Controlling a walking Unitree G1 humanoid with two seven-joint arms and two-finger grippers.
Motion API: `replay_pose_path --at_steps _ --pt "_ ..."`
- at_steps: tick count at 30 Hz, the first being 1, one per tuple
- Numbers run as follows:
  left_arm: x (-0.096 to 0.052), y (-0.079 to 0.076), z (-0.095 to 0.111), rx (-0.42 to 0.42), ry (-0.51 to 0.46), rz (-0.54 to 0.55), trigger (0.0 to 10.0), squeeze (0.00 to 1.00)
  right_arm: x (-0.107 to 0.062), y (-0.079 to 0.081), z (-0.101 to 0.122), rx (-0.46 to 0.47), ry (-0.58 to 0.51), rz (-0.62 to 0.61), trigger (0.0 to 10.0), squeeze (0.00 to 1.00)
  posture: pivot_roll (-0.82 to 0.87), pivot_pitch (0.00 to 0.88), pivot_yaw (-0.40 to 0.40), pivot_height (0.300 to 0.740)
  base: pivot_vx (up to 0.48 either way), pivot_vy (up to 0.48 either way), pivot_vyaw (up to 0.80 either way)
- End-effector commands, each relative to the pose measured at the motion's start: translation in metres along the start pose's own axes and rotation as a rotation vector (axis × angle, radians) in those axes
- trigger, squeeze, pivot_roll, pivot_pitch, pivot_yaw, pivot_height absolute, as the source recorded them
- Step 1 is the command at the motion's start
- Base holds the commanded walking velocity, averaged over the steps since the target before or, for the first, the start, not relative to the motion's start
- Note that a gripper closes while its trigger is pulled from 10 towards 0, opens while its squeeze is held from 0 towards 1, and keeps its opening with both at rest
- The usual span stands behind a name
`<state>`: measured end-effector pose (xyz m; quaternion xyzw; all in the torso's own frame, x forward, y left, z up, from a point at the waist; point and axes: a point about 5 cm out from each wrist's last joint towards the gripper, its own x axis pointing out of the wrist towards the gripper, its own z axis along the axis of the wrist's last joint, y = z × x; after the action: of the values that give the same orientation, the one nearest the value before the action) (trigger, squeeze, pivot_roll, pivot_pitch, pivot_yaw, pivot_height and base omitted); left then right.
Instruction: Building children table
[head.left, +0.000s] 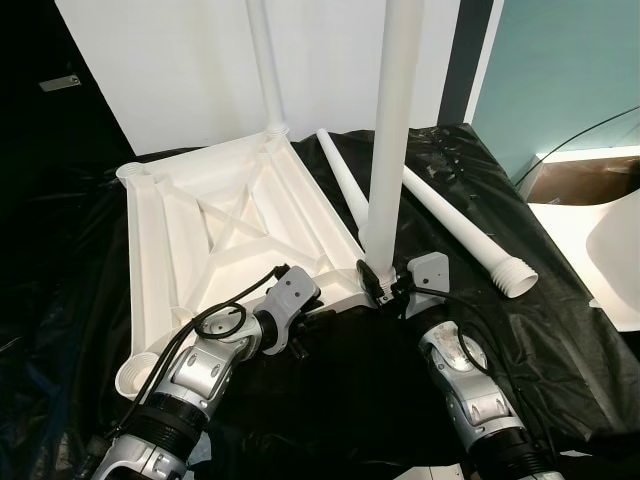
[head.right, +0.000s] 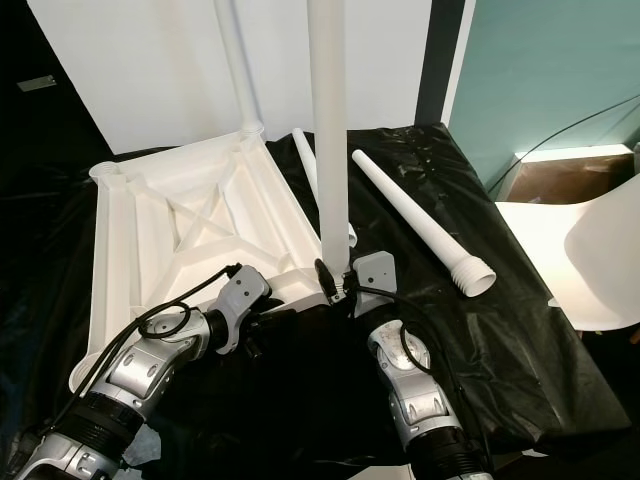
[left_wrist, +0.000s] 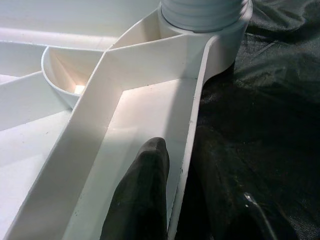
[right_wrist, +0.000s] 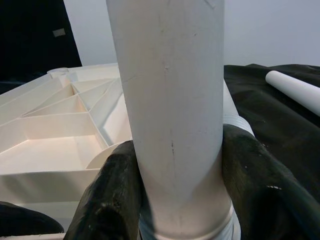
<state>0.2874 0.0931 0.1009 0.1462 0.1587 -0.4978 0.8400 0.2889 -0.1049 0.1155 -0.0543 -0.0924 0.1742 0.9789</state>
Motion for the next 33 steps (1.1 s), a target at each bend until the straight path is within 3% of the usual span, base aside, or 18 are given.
replay_pose_path --at_steps 1,3,4,5,10,11,13,14,15,25,26,27,28,29,33 --pt "0.003 -0.016 -0.010 0.012 0.047 -0.161 10.0 0.00 -0.001 -0.015 -0.006 -0.048 0.035 -0.070 4.7 0.00 -0.01 0.000 0.079 0.740 0.000 0.000 0.00" --pt "0.003 -0.016 -0.010 0.012 0.047 -0.161 10.0 0.00 -0.001 -0.015 -0.006 -0.048 0.035 -0.070 4.7 0.00 -0.01 0.000 0.079 0.740 0.000 0.000 0.00" --pt "0.003 -0.016 -0.010 0.012 0.047 -0.157 10.0 0.00 0.000 -0.012 -0.006 -0.050 0.033 -0.050 10.0 0.00 -0.01 0.000 0.078 0.740 0.000 0.000 0.00" --pt "0.003 -0.015 -0.010 0.012 0.047 -0.155 10.0 0.00 0.001 -0.010 -0.006 -0.029 0.031 -0.028 10.0 1.00 -0.01 0.000 0.075 0.740 0.000 0.000 0.00" --pt "0.004 -0.017 -0.011 0.009 0.045 -0.153 10.0 0.00 0.004 -0.009 -0.004 -0.046 0.036 0.070 10.0 1.00 -0.01 0.000 0.072 0.740 0.000 0.000 0.00" --pt "0.004 -0.017 -0.011 0.008 0.044 -0.153 10.0 0.00 0.006 -0.011 -0.004 -0.060 0.039 0.113 10.0 0.14 -0.01 0.000 0.068 0.740 0.000 0.000 0.00" --pt "0.004 -0.017 -0.011 0.008 0.044 -0.153 10.0 0.00 0.006 -0.011 -0.004 -0.060 0.039 0.113 10.0 0.14 -0.01 0.000 0.068 0.740 0.000 0.000 0.00" --pt "0.004 -0.017 -0.011 0.008 0.045 -0.154 10.0 0.00 0.008 -0.013 -0.001 -0.074 0.034 0.162 10.0 0.00 -0.01 0.000 0.068 0.740 0.000 0.000 0.00" --pt "0.006 -0.017 -0.011 0.010 0.045 -0.156 10.0 0.00 0.011 -0.018 0.003 -0.110 0.027 0.246 10.0 0.00 -0.02 0.000 0.070 0.740 0.000 0.000 0.00" --pt "0.009 -0.018 -0.009 0.010 0.036 -0.159 10.0 0.00 0.019 -0.023 0.009 -0.174 0.036 0.450 10.0 0.00 -0.03 0.000 0.068 0.740 0.000 0.000 0.00" --pt "0.009 -0.018 -0.009 0.011 0.036 -0.160 10.0 0.00 0.019 -0.022 0.009 -0.178 0.053 0.504 4.7 0.00 -0.03 0.000 0.068 0.740 0.000 0.000 0.00" --pt "0.009 -0.018 -0.009 0.009 0.034 -0.158 10.0 0.00 0.020 -0.022 0.008 -0.175 0.069 0.542 2.3 0.00 -0.03 0.000 0.068 0.740 0.000 0.000 0.00" --pt "0.009 -0.018 -0.009 0.009 0.034 -0.158 10.0 0.00 0.020 -0.022 0.008 -0.175 0.069 0.542 2.3 0.00 -0.03 0.000 0.068 0.740 0.000 0.000 0.00" --pt "0.008 -0.017 -0.009 0.007 0.033 -0.154 10.0 0.00 0.020 -0.023 0.007 -0.172 0.079 0.561 0.0 0.00 -0.03 0.000 0.068 0.740 0.000 0.000 0.00" --pt "0.007 -0.018 -0.010 0.006 0.038 -0.152 10.0 0.00 0.019 -0.024 0.006 -0.155 0.097 0.580 0.0 0.00 -0.01 0.000 0.062 0.740 0.000 0.000 0.00"
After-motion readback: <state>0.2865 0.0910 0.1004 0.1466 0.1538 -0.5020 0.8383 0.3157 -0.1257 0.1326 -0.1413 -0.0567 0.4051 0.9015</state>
